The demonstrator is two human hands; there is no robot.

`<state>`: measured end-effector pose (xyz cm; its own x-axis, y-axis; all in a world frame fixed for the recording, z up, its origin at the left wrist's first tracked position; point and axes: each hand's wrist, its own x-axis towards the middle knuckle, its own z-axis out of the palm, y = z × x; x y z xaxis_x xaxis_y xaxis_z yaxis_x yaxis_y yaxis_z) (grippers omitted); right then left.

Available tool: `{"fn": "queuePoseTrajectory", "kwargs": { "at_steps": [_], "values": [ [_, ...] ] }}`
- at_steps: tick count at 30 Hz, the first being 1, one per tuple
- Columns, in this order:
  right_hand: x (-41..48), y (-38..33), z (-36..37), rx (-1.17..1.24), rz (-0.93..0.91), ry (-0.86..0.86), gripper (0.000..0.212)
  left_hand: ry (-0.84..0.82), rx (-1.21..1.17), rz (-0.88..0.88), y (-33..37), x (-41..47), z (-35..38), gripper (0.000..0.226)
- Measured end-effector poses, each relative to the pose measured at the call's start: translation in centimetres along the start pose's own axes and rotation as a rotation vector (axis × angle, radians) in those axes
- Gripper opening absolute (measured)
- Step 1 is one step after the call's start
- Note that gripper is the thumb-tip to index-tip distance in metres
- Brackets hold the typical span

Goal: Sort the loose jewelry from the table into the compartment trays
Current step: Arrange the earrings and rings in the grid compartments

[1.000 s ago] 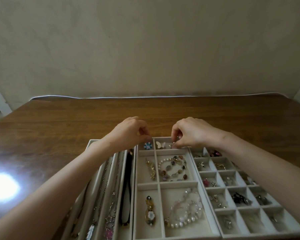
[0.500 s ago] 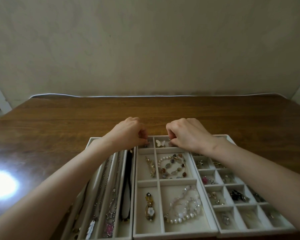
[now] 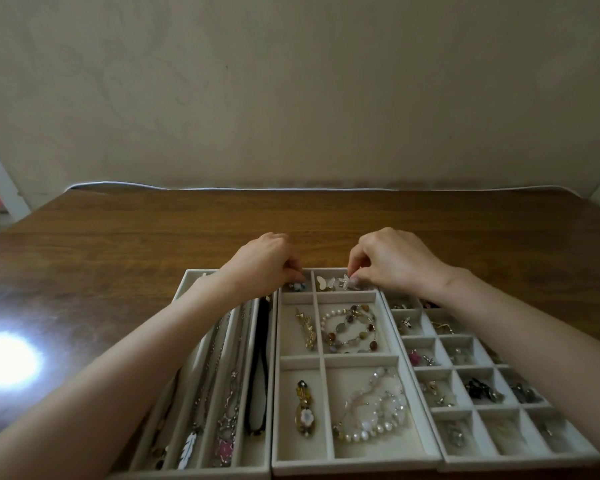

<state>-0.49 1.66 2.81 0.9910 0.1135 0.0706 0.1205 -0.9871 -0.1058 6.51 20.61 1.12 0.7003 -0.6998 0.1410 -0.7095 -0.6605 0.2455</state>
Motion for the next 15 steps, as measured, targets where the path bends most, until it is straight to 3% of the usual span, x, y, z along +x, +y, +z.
{"fn": "queuePoseTrajectory", "kwargs": {
  "at_steps": [5, 10, 15],
  "values": [
    [0.0, -0.4, 0.0, -0.081, -0.042, 0.048, 0.013, 0.02, 0.02, -0.002, 0.1, 0.0, 0.0, 0.015],
    [-0.4, 0.0, -0.8, -0.004, -0.048, 0.065, 0.01, 0.009, 0.018, 0.0, -0.1, 0.1, 0.1, 0.009],
    [-1.9, 0.1, -1.5, 0.065, -0.092, -0.081, 0.013, 0.017, -0.033, 0.049, 0.4, 0.1, -0.5, 0.008]
  ]
}}
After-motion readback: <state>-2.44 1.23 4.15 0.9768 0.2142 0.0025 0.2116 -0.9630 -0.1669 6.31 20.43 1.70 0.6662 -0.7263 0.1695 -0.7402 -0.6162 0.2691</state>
